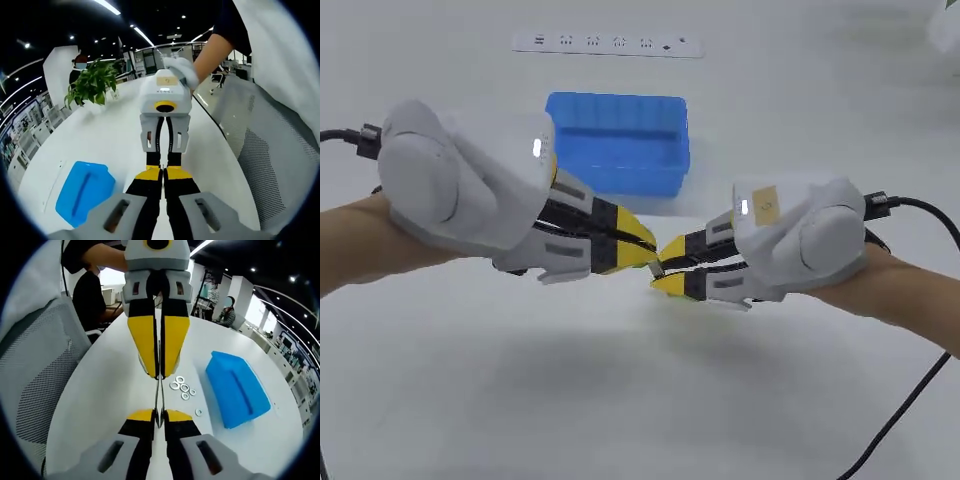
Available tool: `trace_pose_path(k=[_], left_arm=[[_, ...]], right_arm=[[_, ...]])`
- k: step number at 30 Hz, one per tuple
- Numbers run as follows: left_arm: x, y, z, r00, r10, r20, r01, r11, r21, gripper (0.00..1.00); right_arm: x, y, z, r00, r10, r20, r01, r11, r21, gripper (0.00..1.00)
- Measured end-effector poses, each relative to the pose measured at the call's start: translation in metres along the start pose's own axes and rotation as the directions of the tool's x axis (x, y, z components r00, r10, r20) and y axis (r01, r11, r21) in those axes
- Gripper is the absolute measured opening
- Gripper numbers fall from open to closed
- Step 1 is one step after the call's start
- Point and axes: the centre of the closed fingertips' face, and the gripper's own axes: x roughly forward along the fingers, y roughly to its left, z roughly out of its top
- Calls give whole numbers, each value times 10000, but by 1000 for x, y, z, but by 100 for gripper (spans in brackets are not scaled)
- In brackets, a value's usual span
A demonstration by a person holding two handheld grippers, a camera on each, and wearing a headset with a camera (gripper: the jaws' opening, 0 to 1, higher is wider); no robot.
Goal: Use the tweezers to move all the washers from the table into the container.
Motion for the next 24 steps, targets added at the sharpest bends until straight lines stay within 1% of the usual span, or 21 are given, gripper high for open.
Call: trace_pose_path(k=[1, 3, 6, 8, 10, 13, 18, 19, 20, 24], left_arm=[[2, -1, 1, 9999, -55, 111, 57, 9999, -157, 4], [4, 1, 3, 9999, 7, 159, -5, 9999, -105, 4], [8, 2, 6, 9997, -61, 254, 63, 9999, -101, 5], [10, 3, 7, 9992, -102, 386, 112, 9996, -251, 5], [11, 3, 7, 9988, -138, 473, 157, 9991, -404, 5], [13, 3, 8, 9986, -167, 507, 188, 9989, -419, 5], [15, 3, 8, 9984, -202, 537, 212, 9996, -189, 5], [16, 3, 9, 9984, -196, 524, 190, 9997, 120, 5], [16, 1, 9, 9983, -316, 496, 299, 9990, 335, 5], [13, -1, 9, 9987, -311, 411, 296, 9989, 375, 5]], right_arm=[[-1, 0, 0, 10000, 47, -7, -47, 10000, -14, 8], [-3, -1, -2, 10000, 39, 1, -39, 10000, 26, 7], [-4, -2, -2, 9992, -41, 399, 24, 9991, 422, 7], [-5, -3, -3, 9981, -145, 606, 105, 9978, 658, 7], [-5, -3, -3, 9973, -176, 719, 118, 9968, 794, 7], [-6, -3, -3, 9966, -196, 794, 129, 9964, 839, 7], [-6, -3, -3, 9957, -204, 908, 118, 9955, 943, 7], [-6, -3, -3, 9955, -216, 924, 124, 9951, 981, 7], [-7, -3, -3, 9955, -209, 928, 119, 9953, 960, 7], [-5, -1, 0, 9962, -251, 833, 184, 9966, 807, 7]])
